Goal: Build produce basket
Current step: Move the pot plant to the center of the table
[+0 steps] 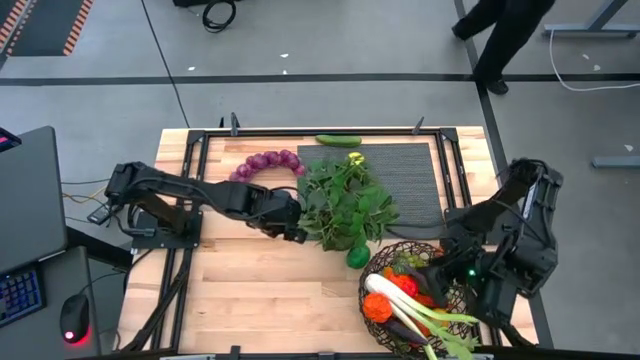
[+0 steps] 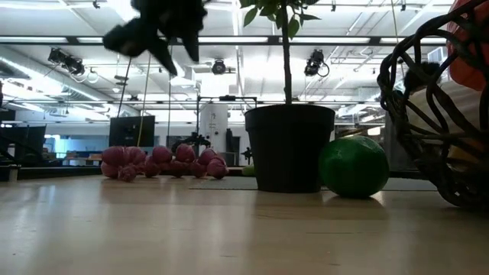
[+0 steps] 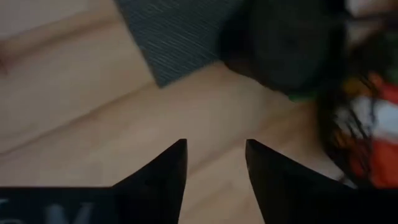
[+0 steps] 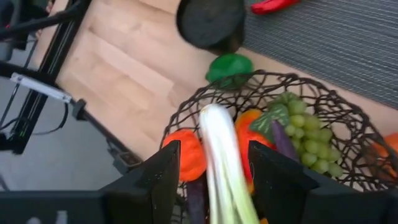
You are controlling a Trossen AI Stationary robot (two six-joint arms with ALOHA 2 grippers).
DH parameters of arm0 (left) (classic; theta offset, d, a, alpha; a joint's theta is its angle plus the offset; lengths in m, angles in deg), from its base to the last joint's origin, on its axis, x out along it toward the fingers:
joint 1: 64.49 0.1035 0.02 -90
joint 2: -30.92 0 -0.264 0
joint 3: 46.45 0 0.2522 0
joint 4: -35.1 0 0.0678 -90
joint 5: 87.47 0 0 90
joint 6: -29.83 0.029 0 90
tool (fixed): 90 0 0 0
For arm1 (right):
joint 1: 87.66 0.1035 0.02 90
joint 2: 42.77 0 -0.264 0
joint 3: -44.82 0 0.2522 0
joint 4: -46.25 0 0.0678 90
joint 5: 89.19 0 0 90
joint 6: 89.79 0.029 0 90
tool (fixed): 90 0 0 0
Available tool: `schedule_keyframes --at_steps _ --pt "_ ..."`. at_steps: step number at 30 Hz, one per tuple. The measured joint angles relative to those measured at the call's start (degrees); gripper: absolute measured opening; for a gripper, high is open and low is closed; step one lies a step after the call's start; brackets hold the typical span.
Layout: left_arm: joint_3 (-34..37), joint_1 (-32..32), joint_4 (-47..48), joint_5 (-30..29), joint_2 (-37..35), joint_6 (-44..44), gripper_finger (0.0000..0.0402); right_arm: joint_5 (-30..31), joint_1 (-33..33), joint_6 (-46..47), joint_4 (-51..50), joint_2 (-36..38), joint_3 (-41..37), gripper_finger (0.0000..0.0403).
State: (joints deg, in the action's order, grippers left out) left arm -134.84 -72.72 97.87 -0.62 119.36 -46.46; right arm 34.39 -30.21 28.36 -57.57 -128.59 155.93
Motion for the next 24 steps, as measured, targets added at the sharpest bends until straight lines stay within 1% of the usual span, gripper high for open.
schedule_keyframes --at_steps 4,9,12,14,18,21,24 --pt "3.1 2.6 -4.3 0.0 0.0 -1.1 0.0192 -0.3 0.0 1.7 0.0 2.5 -3.7 0.0199" --pt "6.1 4.8 -13.3 -0.1 0.0 -2.0 0.0207 -0.4 -0.9 1.7 0.1 5.3 -8.8 0.02" --pt "8.0 6.4 -17.1 -0.1 0.0 -4.3 0.0208 0.3 -2.4 1.8 0.0 7.3 -12.4 0.02" --pt "9.8 7.5 -20.7 0.2 0.0 -5.9 0.0204 2.2 -3.4 1.8 0.0 8.6 -14.8 0.02" --pt "13.2 8.9 -29.8 3.4 0.0 -8.8 0.0196 2.4 -5.8 2.4 0.5 10.7 -19.4 0.02" --pt "15.5 8.8 -35.4 3.9 0.0 -10.5 0.0193 3.1 -7.6 2.5 3.3 12.6 -23.5 0.0204" --pt "17.1 8.7 -38.6 3.9 0.0 -12.1 0.0195 4.3 -9.8 3.2 8.0 14.3 -28.6 0.0214"
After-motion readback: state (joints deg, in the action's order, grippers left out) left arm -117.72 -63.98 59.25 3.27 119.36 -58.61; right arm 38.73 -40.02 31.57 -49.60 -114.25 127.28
